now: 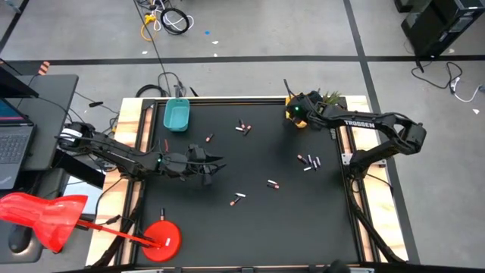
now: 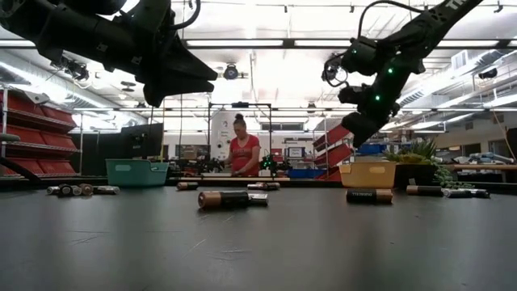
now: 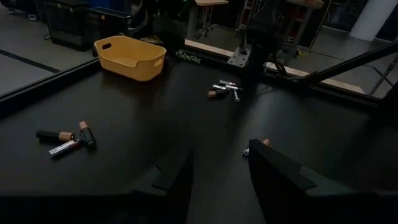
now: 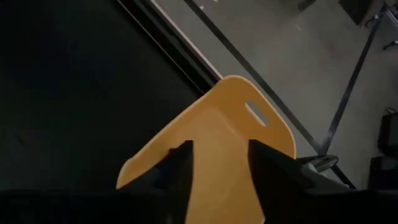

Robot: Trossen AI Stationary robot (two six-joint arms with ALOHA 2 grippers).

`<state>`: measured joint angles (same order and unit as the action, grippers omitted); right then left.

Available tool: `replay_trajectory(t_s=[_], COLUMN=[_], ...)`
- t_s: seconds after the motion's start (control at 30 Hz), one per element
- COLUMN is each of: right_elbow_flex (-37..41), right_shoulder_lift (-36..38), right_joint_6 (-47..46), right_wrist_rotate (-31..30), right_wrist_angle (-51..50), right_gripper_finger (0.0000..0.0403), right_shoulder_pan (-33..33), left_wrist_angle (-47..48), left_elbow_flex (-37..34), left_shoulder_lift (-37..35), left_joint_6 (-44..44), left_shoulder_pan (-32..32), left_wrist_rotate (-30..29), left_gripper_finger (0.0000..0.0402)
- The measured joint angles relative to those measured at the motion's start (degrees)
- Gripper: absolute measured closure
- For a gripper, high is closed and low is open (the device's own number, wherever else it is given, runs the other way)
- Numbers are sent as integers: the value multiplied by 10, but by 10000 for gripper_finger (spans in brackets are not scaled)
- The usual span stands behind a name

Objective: Sort batteries
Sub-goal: Put the black battery into the yellow bin

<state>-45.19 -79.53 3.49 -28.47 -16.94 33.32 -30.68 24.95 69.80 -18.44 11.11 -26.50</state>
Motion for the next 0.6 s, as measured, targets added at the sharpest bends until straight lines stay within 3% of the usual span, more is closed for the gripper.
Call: replay_trajectory(t_s=[0.13, 0.23, 0.3, 0.43, 0.6], right_elbow_flex=[0, 0, 0, 14, 72], right_shoulder_lift=[0, 0, 0, 0, 0], right_joint_6=[1, 12, 28, 33, -59], right_wrist_rotate=[15, 101, 143, 147, 175], right_wrist_angle=[5, 17, 19, 21, 90], right_gripper_finger=[200, 196, 199, 209, 217], right_shoulder_pan=[-22, -58, -103, -216, -347], left_wrist_angle=[3, 10, 14, 28, 34], left_elbow_flex=[0, 0, 0, 0, 0], left_shoulder_lift=[0, 0, 0, 0, 0], left_joint_6=[0, 0, 0, -2, -2], left_shoulder_pan=[0, 0, 0, 0, 3], left_wrist_rotate=[0, 0, 0, 0, 0], left_gripper_finger=[244, 244, 244, 244, 244])
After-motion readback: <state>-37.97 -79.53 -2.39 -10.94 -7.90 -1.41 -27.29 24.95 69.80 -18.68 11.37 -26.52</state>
